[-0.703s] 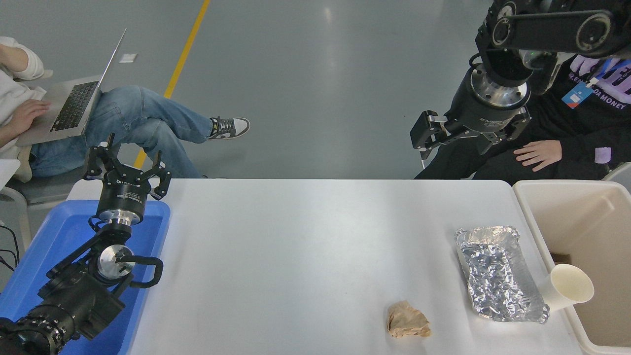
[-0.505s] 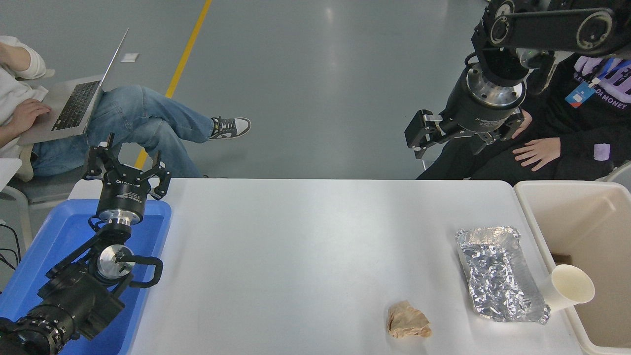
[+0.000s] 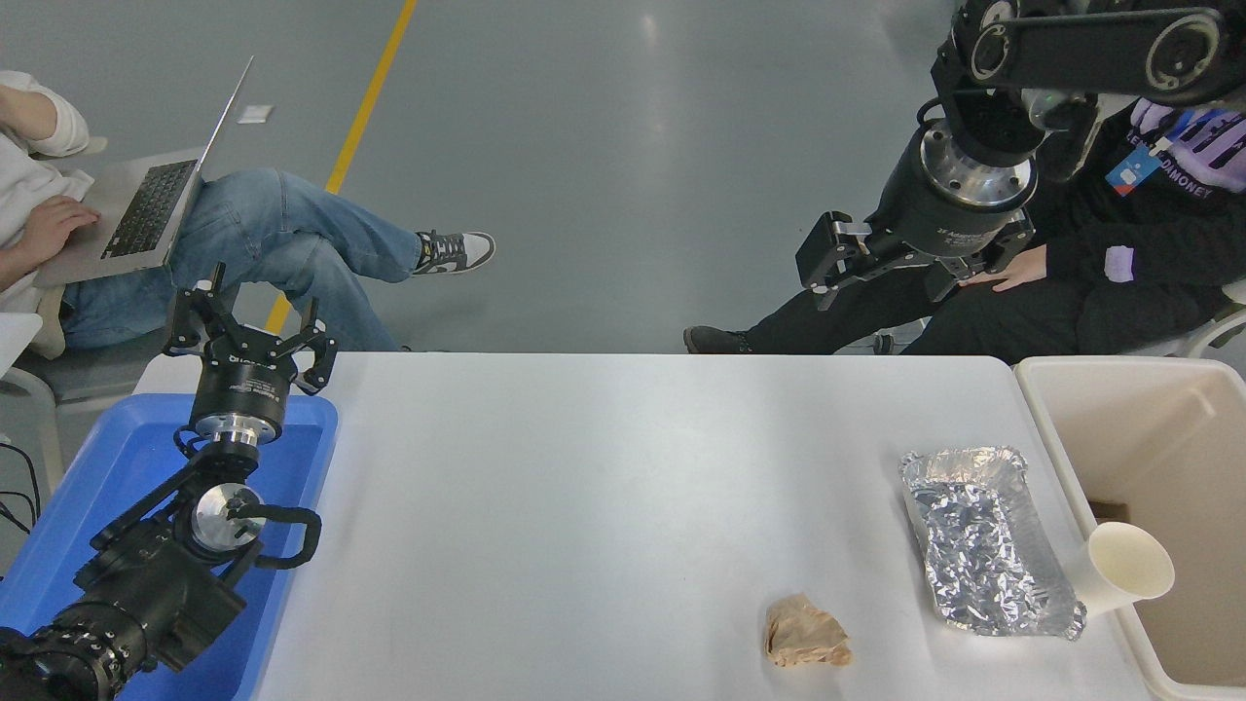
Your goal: Pick up paper cup place in dustbin
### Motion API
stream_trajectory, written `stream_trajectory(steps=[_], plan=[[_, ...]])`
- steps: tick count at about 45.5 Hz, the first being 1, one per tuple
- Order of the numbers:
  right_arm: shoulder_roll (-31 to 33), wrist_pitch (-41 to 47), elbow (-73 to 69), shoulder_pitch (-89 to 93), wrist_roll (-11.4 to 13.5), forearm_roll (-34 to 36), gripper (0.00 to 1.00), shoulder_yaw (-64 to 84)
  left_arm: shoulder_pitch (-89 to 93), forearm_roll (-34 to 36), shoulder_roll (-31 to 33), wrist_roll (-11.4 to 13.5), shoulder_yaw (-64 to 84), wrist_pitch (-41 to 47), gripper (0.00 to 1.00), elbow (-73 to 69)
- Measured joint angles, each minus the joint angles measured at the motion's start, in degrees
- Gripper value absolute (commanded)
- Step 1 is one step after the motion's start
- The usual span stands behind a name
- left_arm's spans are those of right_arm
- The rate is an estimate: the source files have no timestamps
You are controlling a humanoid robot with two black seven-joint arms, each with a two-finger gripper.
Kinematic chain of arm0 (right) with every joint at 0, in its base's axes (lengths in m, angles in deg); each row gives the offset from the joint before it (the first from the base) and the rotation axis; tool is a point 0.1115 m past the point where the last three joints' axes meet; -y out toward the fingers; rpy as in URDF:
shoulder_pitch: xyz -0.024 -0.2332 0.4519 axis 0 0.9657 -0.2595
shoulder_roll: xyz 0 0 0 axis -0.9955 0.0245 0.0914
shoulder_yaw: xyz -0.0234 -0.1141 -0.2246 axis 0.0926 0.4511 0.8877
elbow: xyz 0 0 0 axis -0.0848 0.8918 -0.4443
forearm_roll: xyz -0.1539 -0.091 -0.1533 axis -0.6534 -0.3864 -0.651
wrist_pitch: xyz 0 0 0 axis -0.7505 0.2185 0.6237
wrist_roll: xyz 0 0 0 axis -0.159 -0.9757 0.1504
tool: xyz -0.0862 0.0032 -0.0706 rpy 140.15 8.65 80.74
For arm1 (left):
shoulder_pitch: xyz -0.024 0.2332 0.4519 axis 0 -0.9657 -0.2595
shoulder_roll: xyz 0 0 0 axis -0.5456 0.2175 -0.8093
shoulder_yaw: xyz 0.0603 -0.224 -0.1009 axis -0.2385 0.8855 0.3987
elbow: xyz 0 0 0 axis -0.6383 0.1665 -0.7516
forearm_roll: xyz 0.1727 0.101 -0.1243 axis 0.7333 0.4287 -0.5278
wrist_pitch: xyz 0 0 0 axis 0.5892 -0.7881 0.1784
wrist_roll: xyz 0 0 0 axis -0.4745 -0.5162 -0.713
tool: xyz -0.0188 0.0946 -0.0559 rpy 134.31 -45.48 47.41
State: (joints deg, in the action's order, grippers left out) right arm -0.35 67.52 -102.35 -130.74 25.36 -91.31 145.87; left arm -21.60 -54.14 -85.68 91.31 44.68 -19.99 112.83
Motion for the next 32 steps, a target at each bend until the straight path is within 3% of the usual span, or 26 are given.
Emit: stream_trajectory(steps=[32], plan=[[-0.46,0.0,0.13,1.15,0.0,0.0,1.0,3.37,0.0,0.04,0.0,0.0,0.0,-0.01,0.99,-0.01]])
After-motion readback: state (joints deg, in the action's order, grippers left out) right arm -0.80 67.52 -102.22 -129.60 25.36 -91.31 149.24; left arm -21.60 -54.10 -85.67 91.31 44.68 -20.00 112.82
